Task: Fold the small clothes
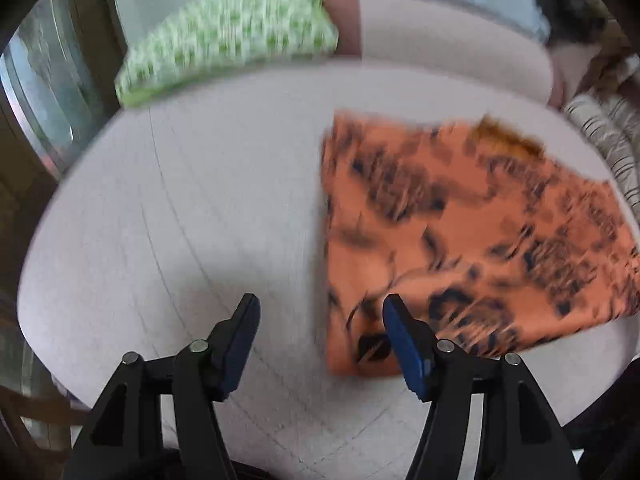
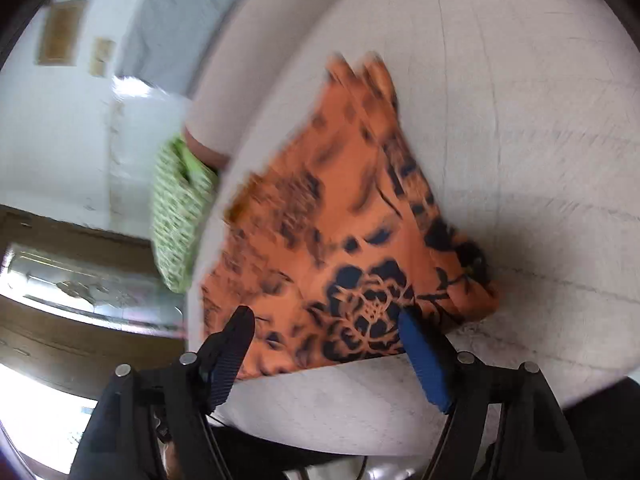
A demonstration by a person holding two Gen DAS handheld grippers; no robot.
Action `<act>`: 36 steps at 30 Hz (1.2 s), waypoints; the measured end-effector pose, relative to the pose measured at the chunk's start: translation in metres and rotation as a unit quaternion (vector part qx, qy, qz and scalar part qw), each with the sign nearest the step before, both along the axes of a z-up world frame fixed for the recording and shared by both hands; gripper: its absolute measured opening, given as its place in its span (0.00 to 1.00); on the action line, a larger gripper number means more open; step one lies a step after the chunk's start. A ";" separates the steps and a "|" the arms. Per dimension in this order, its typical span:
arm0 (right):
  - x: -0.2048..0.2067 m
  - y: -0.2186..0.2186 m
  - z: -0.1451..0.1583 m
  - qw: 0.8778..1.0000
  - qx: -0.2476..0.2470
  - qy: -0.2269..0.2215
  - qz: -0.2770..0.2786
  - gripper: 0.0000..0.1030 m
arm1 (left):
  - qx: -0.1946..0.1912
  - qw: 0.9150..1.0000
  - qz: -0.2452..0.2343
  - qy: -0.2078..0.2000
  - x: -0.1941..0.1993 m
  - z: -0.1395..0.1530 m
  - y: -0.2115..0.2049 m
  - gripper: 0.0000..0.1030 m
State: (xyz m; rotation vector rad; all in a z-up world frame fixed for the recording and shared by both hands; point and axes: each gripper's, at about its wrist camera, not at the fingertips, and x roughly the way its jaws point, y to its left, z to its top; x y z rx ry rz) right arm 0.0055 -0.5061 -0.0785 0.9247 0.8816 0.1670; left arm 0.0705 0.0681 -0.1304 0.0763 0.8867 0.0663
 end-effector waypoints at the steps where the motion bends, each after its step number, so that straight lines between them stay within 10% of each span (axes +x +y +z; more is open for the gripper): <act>1: -0.009 -0.002 0.006 1.000 -0.004 -0.006 -0.013 0.76 | 0.002 1.000 -0.009 -0.021 -0.003 0.010 -0.007 0.64; 10: -0.024 -0.006 -0.045 0.989 0.082 0.067 -0.099 0.77 | -0.047 0.995 -0.057 -0.065 0.019 0.005 -0.060 0.67; 14: -0.017 -0.014 -0.044 0.985 0.075 0.049 -0.144 0.76 | -0.017 0.999 -0.047 0.013 0.034 -0.042 -0.071 0.68; 15: -0.014 -0.013 -0.038 0.989 0.047 0.046 -0.133 0.72 | -0.003 0.999 -0.054 -0.006 0.030 -0.043 -0.074 0.70; 16: -0.010 -0.011 -0.033 0.992 0.019 0.048 -0.117 0.26 | 0.011 0.998 -0.059 -0.008 0.028 -0.042 -0.077 0.70; 17: -0.008 -0.007 -0.026 0.993 -0.007 0.049 -0.107 0.08 | 0.011 0.998 -0.059 -0.007 0.027 -0.041 -0.078 0.70; 19: -0.012 -0.007 -0.011 0.992 -0.054 0.049 -0.106 0.08 | -0.006 0.999 -0.054 0.003 0.029 -0.038 -0.073 0.69; 24: -0.020 -0.006 -0.030 0.988 -0.077 0.098 -0.092 0.19 | -0.044 0.995 -0.059 -0.063 0.016 0.000 -0.070 0.69; 27: -0.032 -0.010 -0.004 0.986 -0.109 0.077 -0.098 0.76 | -0.012 0.995 -0.077 -0.055 0.021 -0.009 -0.079 0.71; 29: -0.032 -0.015 0.016 0.985 -0.132 0.052 -0.102 0.76 | -0.001 0.998 -0.066 0.002 0.033 -0.042 -0.078 0.73; 36: 0.070 -0.039 0.033 0.990 -0.140 0.021 -0.003 0.76 | 0.006 0.997 -0.079 -0.027 0.026 -0.042 -0.080 0.75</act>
